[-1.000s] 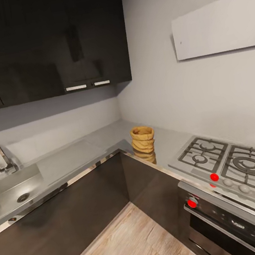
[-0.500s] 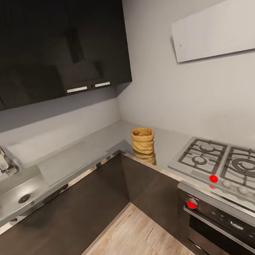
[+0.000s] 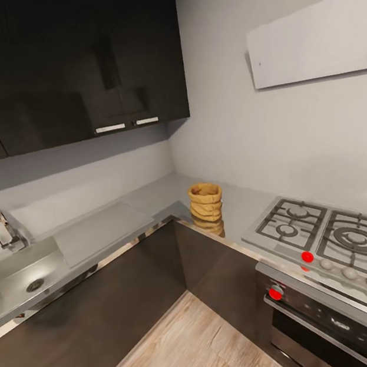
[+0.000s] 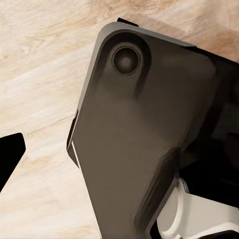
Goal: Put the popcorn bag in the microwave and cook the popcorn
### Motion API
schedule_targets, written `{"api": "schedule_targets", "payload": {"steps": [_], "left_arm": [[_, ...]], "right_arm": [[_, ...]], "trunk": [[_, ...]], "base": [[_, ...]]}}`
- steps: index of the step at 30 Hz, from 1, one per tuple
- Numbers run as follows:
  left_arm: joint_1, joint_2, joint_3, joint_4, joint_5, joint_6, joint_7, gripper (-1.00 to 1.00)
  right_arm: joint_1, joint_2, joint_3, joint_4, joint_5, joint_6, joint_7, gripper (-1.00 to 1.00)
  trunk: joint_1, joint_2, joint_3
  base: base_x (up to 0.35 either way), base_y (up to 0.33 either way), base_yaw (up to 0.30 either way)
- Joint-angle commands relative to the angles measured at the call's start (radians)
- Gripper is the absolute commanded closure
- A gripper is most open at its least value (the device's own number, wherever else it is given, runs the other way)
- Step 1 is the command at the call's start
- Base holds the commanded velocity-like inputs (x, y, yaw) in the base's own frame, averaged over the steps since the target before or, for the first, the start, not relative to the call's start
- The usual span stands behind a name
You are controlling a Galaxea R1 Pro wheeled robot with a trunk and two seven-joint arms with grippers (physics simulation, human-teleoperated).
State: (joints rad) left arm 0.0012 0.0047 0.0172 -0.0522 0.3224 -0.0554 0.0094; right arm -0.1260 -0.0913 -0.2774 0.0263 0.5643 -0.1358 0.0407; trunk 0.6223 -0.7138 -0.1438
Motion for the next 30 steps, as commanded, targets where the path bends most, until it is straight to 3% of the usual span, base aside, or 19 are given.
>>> {"api": "schedule_targets", "payload": {"steps": [1,30], "left_arm": [[0.000,0.000,0.001,-0.001,0.003,-0.001,0.001,-1.00],[0.000,0.000,0.001,0.001,0.006,0.002,0.000,-1.00]], "right_arm": [[-0.001,-0.001,-0.008,0.003,0.005,-0.005,0.002,-1.00],[-0.001,-0.002,-0.005,0.003,0.006,0.030,0.003,-1.00]], "trunk": [[0.000,-0.001,-0.003],[0.000,-0.001,-0.049]], "base": [[0.000,0.000,0.000],[0.000,0.000,-0.039]]}}
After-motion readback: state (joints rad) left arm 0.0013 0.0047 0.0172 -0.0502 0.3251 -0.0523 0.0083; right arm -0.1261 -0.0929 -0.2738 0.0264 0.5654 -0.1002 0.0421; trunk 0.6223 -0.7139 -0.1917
